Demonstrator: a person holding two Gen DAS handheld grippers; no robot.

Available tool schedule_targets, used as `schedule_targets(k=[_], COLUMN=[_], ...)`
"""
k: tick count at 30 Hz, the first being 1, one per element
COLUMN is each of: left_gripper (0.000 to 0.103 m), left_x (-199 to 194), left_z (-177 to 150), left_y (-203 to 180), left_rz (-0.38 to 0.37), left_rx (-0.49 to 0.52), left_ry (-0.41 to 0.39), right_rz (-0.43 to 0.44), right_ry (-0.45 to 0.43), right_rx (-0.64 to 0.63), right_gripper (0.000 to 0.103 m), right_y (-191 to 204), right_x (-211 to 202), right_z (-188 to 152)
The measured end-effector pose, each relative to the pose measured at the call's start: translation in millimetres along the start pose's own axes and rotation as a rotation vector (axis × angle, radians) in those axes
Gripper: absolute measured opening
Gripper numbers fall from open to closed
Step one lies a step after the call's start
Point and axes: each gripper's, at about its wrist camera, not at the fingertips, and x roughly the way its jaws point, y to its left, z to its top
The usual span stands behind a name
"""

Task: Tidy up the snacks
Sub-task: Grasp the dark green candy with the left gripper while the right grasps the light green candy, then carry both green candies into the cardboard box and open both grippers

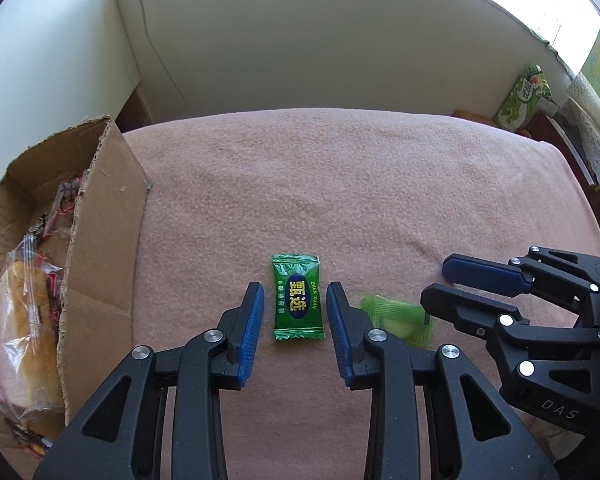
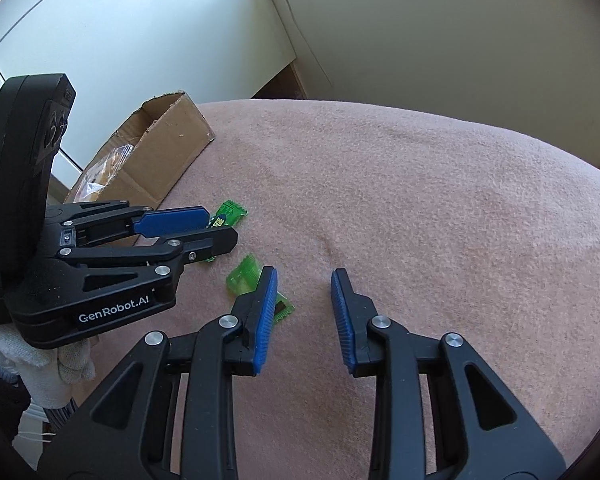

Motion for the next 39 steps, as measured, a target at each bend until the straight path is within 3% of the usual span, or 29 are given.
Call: schedule_targets(k=[6,10,18,21,25,28,30,39], left_gripper=[0.030,0.021,0.020,0.020,0.020,0.020,0.019,0.019], left_x=[3.9,4.5,-1.9,-0.5,-3.1,-0.4,-0.7,-20.8], left_z=[2.2,0.8,-7.7,-5.9,-12.9,-8.1,-6.7,-17.6], left_y=[-10.0,-13.2,7.7,14.8,21.5,15.5,12.6,14.5], left_rz=[0.070,0.085,0.039,0.037,0.029,0.035,0.033,-0.009], left_rx=[0.058,0.078,0.007,0.000,-0.008,-0.001,-0.005,0.001], left_ry=[-0.033,-0.049,-0.055,-0.056,-0.061,-0.064,-0.072,-0.149], right_rz=[-0.034,-0.068,-0.065,-0.073,-0.107,-0.154,-0.174,-0.148], right_ry=[0.001,0.011,0.016,0.019,0.026,0.024,0.020,-0.014], right_rx=[-0.115,-0.165,-0.212,-0.252,-0.295,-0.324,-0.309,-0.193], right_gripper=[0.031,0.032,0.032,0.042,0.042,0.037,0.023,0.023], right_y=[22.3,33.5,41.4,51.5,61.7,69.3,69.2,53.2], right_x=[0.6,6.5,9.3,15.2,19.9,23.9,23.9,16.3], right_z=[-3.9,-3.6,-5.6,-6.6,-8.8,-9.4,-7.4,2.0])
